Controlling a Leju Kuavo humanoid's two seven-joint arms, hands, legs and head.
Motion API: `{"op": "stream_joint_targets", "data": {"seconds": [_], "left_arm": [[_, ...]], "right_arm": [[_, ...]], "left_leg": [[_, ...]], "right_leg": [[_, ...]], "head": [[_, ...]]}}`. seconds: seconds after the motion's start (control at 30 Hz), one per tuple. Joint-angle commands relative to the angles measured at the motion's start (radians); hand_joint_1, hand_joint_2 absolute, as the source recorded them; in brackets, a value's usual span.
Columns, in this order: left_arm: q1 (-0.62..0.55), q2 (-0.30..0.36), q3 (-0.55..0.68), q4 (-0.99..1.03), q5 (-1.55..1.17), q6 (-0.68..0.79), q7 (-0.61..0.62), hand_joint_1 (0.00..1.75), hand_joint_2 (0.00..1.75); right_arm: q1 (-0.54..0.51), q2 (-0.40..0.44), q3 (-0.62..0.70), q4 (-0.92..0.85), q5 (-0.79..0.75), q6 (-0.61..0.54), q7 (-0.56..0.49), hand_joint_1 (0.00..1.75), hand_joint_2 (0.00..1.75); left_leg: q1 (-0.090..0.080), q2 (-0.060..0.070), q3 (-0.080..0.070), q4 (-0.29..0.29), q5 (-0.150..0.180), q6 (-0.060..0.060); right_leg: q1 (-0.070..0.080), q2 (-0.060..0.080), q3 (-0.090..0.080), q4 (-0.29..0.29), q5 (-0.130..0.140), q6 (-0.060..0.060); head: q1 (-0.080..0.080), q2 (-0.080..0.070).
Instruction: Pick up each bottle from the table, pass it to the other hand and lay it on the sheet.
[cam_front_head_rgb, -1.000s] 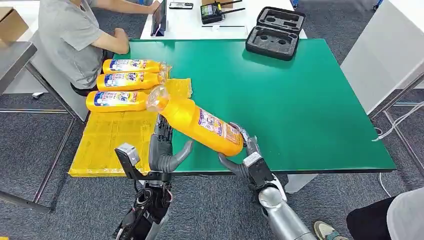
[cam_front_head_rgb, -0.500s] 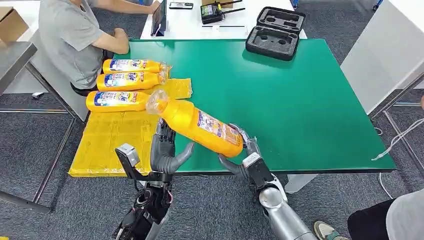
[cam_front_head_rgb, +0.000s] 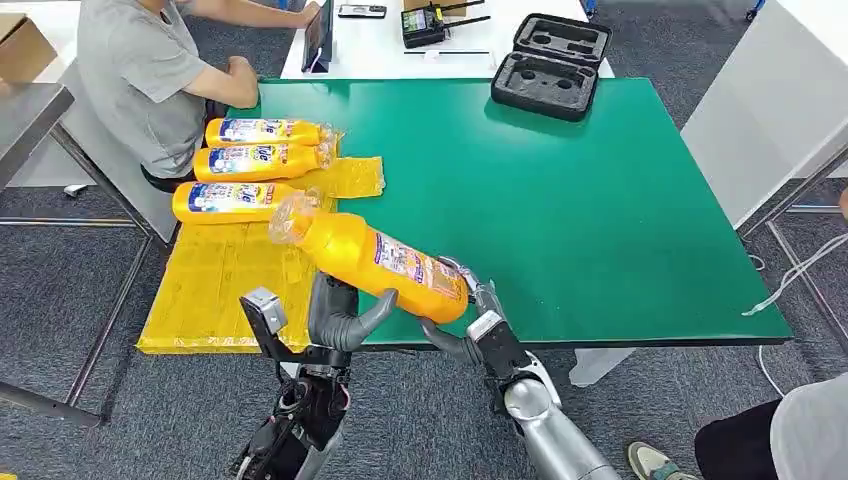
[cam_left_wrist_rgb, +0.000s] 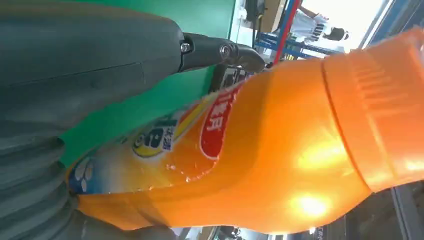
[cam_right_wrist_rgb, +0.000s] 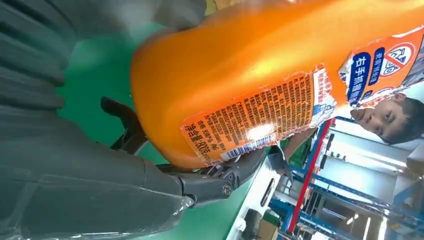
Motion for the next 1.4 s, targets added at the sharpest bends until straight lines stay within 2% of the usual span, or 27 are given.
{"op": "stream_joint_targets", "data": {"seconds": [0.03,0.3,0.4,0.43,0.47,0.5,0.53,0.57,0.6,0.63,0.67,0.7,0.73,0.77,1.3,1.4], "left_arm": [[-0.030,-0.032,-0.010,0.075,0.008,0.006,0.003,0.00,1.75],[-0.030,-0.027,-0.011,0.060,0.006,0.011,0.003,0.00,1.75],[-0.025,-0.024,-0.012,0.048,0.014,-0.016,0.003,0.07,1.75],[-0.021,-0.025,-0.013,0.036,0.011,-0.018,0.003,0.21,1.75],[-0.017,-0.026,-0.014,0.031,0.011,-0.025,0.003,1.15,1.75],[-0.016,-0.026,-0.015,0.030,0.014,-0.033,0.003,1.40,1.75],[-0.016,-0.026,-0.015,0.030,0.014,-0.033,0.003,1.48,1.75],[-0.013,-0.026,-0.016,0.021,0.015,-0.044,0.003,1.69,1.75],[-0.011,-0.025,-0.017,0.014,0.013,-0.051,0.003,1.71,1.75],[-0.011,-0.025,-0.017,0.014,0.013,-0.051,0.003,1.71,1.75],[0.000,-0.022,-0.015,-0.012,0.004,-0.066,0.003,1.75,1.75],[0.001,-0.022,-0.017,-0.013,0.008,-0.084,0.003,1.75,1.75],[0.005,-0.021,-0.016,-0.021,0.005,-0.089,0.003,1.75,1.75],[0.012,-0.020,-0.017,-0.039,0.007,-0.124,0.003,1.75,1.75],[0.007,-0.030,0.005,-0.009,-0.003,-0.151,0.003,1.75,1.75],[0.021,-0.031,-0.001,-0.086,-0.077,-0.020,0.003,1.75,1.75]], "right_arm": [[-0.043,-0.007,0.030,0.056,-0.005,0.004,0.002,1.75,1.75],[-0.036,-0.012,0.025,0.053,-0.020,0.012,0.002,1.73,1.75],[-0.036,-0.011,0.020,0.049,-0.025,0.017,0.002,1.71,1.75],[-0.036,-0.010,0.019,0.050,-0.025,0.017,0.002,1.71,1.75],[-0.037,-0.010,0.019,0.050,-0.025,0.020,0.002,1.68,1.75],[-0.037,-0.010,0.018,0.049,-0.026,0.023,0.002,1.62,1.75],[-0.037,-0.010,0.018,0.049,-0.026,0.023,0.002,1.59,1.75],[-0.036,-0.011,0.018,0.048,-0.025,0.026,0.002,1.45,1.75],[-0.036,-0.010,0.018,0.049,-0.025,0.030,0.002,1.31,1.75],[-0.036,-0.010,0.018,0.049,-0.025,0.030,0.002,1.31,1.75],[-0.036,-0.011,0.017,0.046,-0.028,0.036,0.002,0.99,1.75],[-0.037,-0.011,0.016,0.046,-0.028,0.037,0.002,0.79,1.75],[-0.038,-0.011,0.015,0.047,-0.029,0.039,0.002,0.79,1.75],[-0.042,-0.010,0.013,0.054,-0.030,0.044,0.002,0.03,1.75],[-0.049,-0.001,0.019,0.064,-0.010,0.025,0.002,0.00,1.75],[-0.045,-0.003,0.016,0.060,-0.004,0.004,0.002,0.00,1.75]], "left_leg": [[0.001,0.000,0.001,0.000,0.000,-0.001],[0.001,-0.001,0.001,0.000,0.000,-0.001],[0.001,0.000,0.001,0.000,0.000,-0.001],[0.002,0.000,0.001,0.001,-0.001,-0.002],[0.001,0.000,0.001,0.001,-0.001,-0.001],[0.001,0.000,0.001,0.000,0.000,-0.001],[0.002,0.000,0.001,0.001,-0.001,-0.002],[0.001,0.000,0.001,0.001,-0.001,-0.001],[0.002,0.000,0.001,0.001,-0.001,-0.002],[0.001,0.000,0.001,0.001,-0.001,-0.001],[0.001,0.000,0.001,0.000,0.000,-0.001],[0.001,0.000,0.001,0.001,-0.001,-0.002],[0.001,0.001,0.001,0.001,-0.001,-0.001],[0.001,0.000,0.001,0.000,0.000,-0.001],[0.001,0.001,0.001,0.000,-0.001,-0.001],[0.001,0.001,0.001,0.000,-0.001,-0.001]], "right_leg": [[0.001,0.000,0.001,0.000,0.000,-0.001],[0.001,-0.001,0.002,-0.001,0.000,-0.001],[0.001,-0.001,0.001,0.000,0.000,-0.001],[0.002,0.000,0.002,-0.001,0.000,-0.002],[0.001,0.000,0.002,-0.001,0.000,-0.001],[0.001,0.000,0.001,0.000,0.000,-0.001],[0.002,0.000,0.002,0.000,0.000,-0.002],[0.001,0.000,0.002,0.000,0.000,-0.001],[0.002,0.000,0.002,-0.001,0.000,-0.002],[0.001,0.000,0.002,0.000,0.000,-0.001],[0.001,0.000,0.001,0.000,0.000,-0.001],[0.002,0.000,0.002,0.000,0.000,-0.002],[0.002,0.000,0.001,0.000,0.000,-0.002],[0.001,0.000,0.001,0.000,0.000,-0.001],[0.001,0.001,0.002,-0.001,0.000,-0.001],[0.001,0.000,0.002,-0.001,0.000,-0.001]], "head": [[0.000,0.000],[0.000,0.000],[0.000,0.000],[0.000,0.000],[0.000,0.000],[0.000,0.000],[0.000,0.000],[0.000,0.000],[0.000,0.000],[0.000,0.000],[0.000,0.000],[0.000,0.000],[0.000,0.000],[0.000,0.000],[0.000,0.000],[0.000,0.000]]}}
